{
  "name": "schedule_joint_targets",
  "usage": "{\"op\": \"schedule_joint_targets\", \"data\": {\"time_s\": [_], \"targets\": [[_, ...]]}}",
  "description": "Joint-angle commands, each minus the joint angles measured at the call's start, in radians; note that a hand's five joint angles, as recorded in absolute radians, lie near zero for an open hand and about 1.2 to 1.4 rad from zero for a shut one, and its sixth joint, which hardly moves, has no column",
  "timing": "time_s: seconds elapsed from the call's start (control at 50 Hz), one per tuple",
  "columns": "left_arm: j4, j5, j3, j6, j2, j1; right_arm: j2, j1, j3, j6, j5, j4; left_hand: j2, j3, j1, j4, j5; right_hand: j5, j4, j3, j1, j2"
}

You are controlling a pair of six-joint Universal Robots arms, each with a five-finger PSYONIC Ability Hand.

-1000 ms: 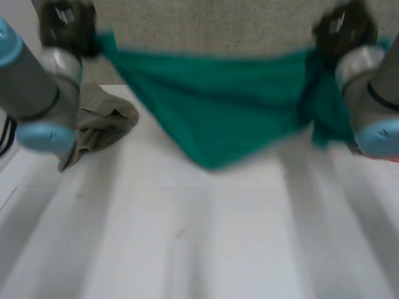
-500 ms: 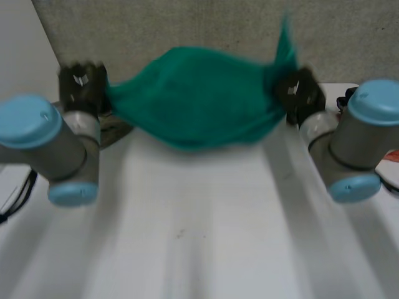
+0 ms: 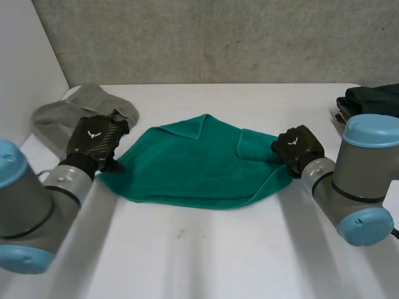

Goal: Fold the laundry.

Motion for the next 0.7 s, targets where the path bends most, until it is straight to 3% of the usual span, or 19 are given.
{"op": "schedule_joint_targets", "data": {"time_s": [0.02,0.1,0.2,0.42,0.7], "targets": [[-0.044,0.299,-0.047,0.076,0.021,0.171,-0.003,-0.002,-0.026,0.102,0.003,0.013,0.076,0.068,0.079,0.084,0.089,0.204,0.196,0.205,0.284,0.213],[-0.087,0.402,-0.057,0.156,0.013,0.228,-0.001,-0.003,-0.04,0.127,0.005,0.041,0.076,0.068,0.079,0.084,0.089,0.204,0.196,0.205,0.284,0.213],[-0.119,0.458,-0.059,0.268,-0.017,0.265,0.01,-0.002,-0.045,0.135,0.006,0.05,0.059,0.05,0.061,0.067,0.071,0.204,0.196,0.205,0.284,0.213],[-0.109,0.452,0.01,0.475,-0.172,0.266,0.013,0.0,-0.039,0.13,0.006,0.05,0.056,0.047,0.058,0.064,0.068,0.204,0.196,0.205,0.284,0.213],[-0.078,0.452,0.079,0.503,-0.241,0.285,0.027,0.0,-0.031,0.126,0.006,0.05,0.062,0.053,0.064,0.07,0.074,0.204,0.196,0.205,0.284,0.213]]}}
